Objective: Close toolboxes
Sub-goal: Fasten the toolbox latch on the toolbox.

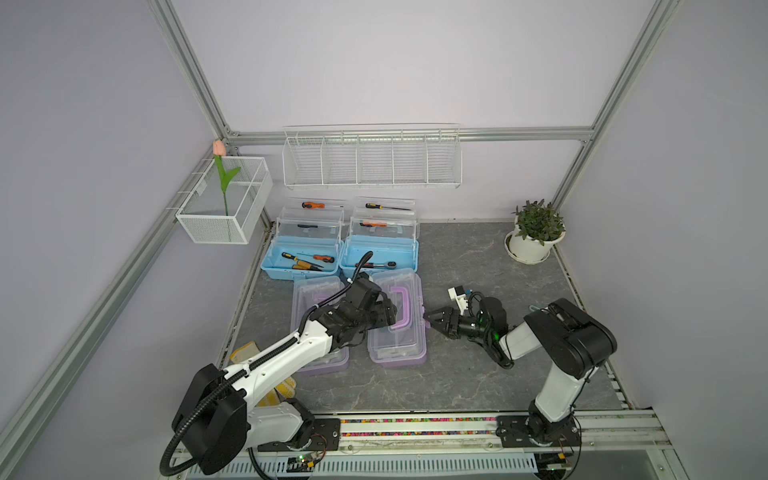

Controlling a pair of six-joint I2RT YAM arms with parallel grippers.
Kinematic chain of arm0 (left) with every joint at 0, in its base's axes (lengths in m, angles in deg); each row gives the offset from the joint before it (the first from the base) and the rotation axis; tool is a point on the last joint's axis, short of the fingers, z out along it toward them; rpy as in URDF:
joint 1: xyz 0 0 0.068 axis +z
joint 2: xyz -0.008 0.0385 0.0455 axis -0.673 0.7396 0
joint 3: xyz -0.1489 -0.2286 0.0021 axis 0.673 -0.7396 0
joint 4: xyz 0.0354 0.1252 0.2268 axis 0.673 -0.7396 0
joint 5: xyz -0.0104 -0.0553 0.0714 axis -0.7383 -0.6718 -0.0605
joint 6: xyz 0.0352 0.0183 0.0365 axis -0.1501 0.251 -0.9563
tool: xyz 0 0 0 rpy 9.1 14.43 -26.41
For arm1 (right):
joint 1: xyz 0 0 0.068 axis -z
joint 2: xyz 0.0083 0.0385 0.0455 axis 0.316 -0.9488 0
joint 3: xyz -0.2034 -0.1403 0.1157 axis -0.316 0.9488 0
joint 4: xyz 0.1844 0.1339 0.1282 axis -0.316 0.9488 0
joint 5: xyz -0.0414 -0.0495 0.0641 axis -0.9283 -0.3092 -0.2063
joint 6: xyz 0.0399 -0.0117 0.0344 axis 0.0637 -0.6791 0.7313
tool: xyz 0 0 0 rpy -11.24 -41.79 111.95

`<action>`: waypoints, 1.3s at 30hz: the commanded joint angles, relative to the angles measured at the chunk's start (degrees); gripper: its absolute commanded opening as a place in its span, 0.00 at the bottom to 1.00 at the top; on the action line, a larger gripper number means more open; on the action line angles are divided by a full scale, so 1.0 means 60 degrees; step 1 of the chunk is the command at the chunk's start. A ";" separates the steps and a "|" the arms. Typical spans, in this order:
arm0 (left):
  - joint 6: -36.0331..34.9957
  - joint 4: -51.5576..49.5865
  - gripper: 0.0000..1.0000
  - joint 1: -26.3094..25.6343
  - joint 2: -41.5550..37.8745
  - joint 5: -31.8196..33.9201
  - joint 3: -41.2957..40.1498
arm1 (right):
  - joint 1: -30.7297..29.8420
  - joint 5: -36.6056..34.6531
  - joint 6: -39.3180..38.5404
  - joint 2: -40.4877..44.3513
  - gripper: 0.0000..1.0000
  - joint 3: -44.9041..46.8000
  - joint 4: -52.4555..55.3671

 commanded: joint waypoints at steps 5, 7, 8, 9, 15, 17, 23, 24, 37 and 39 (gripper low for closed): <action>0.0280 -0.1186 0.71 0.0097 0.0383 -0.0030 -0.0410 | -0.0124 0.0262 0.1477 -0.0144 0.89 -0.0118 -0.1195; 0.0267 -0.1202 0.71 0.0097 0.0406 -0.0023 -0.0378 | -0.0048 0.0277 0.1450 0.0047 0.89 -0.0048 -0.1051; 0.0266 -0.1216 0.71 0.0104 0.0433 -0.0022 -0.0354 | -0.0004 0.0277 0.1403 0.0148 0.88 -0.0011 -0.0943; 0.0240 -0.1227 0.71 0.0101 0.0463 -0.0022 -0.0332 | 0.0064 0.0282 0.1304 0.0287 0.88 0.0016 -0.0756; 0.0120 -0.1305 0.70 0.0097 0.0711 -0.0018 -0.0182 | 0.0262 0.0221 0.0441 0.1187 0.87 0.0133 0.0892; 0.0077 -0.1333 0.70 0.0097 0.0770 -0.0018 -0.0097 | 0.0261 0.0189 0.0224 0.1382 0.86 0.0092 0.1310; -0.0026 -0.1449 0.70 0.0066 0.0957 -0.0006 0.0120 | 0.0245 0.0156 0.0039 0.1536 0.85 0.0088 0.1680; -0.0034 -0.1507 0.70 0.0046 0.1001 0.0043 0.0148 | 0.0240 0.0174 0.0057 0.1583 0.85 0.0086 0.1663; -0.0260 -0.2066 0.70 -0.0507 0.1901 0.0561 0.0900 | 0.0149 0.0062 -0.0387 0.2301 0.85 -0.0003 0.2484; -0.0288 -0.2099 0.70 -0.0552 0.1966 0.0578 0.0940 | 0.0147 0.0006 -0.0475 0.2367 0.85 0.0000 0.2567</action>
